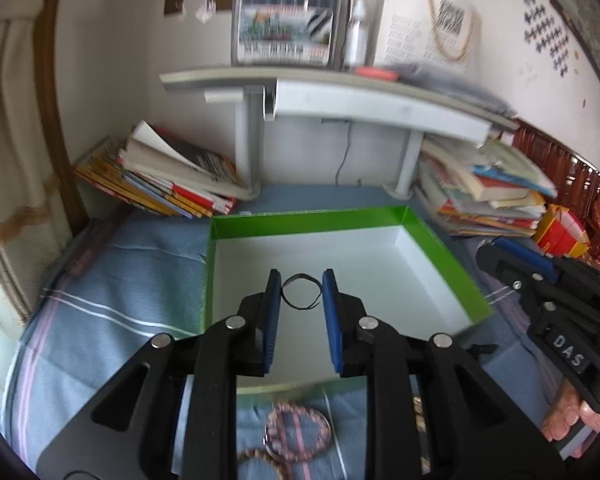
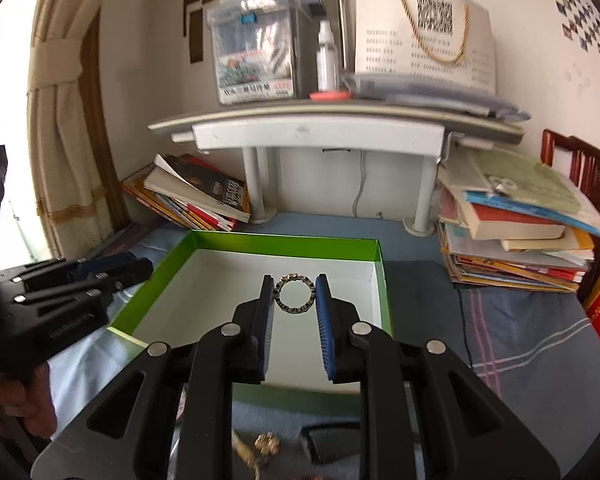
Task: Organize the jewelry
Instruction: 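Open both tools over the green box to drop the rings inside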
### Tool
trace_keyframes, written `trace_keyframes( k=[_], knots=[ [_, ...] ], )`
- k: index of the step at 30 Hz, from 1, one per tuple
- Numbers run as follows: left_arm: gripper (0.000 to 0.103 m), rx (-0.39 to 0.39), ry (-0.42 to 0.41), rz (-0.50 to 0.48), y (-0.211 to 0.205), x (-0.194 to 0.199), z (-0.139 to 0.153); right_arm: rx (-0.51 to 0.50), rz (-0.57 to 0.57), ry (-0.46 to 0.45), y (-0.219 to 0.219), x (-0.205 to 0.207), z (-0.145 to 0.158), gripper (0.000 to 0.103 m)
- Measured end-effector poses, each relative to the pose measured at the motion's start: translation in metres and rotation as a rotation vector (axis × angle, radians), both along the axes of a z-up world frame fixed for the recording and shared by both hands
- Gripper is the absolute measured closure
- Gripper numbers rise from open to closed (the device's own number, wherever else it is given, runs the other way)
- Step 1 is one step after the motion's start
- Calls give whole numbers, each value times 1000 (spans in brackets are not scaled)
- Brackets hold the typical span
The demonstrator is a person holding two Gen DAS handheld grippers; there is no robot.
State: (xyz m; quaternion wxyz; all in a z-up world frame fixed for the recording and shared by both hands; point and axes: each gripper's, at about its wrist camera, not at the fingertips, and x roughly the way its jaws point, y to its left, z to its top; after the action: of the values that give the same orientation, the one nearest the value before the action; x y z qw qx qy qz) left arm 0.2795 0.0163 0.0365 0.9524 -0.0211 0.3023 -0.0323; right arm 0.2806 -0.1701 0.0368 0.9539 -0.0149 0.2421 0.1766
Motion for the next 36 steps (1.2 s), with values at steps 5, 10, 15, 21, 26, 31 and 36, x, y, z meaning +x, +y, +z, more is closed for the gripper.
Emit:
trace_keyframes(
  k=[5,10,15,21,26,31,36],
  knots=[
    [82,13,50,-3,-3,29,-33,3,8,33,3,21,-24,82],
    [69,-5,58,17,0,37,-48,37,6,76,-1,32,-39,78],
    [23,3,-24,59,5,25,-38,73,-30,3,-11,24,-31,46],
    [22,-52,-63,116,24,18,-28,138,-63,-25,-27,18,-22,46],
    [19,-50,-89,140,28,13,-24,147,-59,-25,-28,16,-21,46],
    [19,-19,-130,141,27,12,-21,164,-68,-61,-32,11,-10,46],
    [16,-17,-113,133,27,-21,-3,95,-59,-34,-33,-27,6,46]
  ],
)
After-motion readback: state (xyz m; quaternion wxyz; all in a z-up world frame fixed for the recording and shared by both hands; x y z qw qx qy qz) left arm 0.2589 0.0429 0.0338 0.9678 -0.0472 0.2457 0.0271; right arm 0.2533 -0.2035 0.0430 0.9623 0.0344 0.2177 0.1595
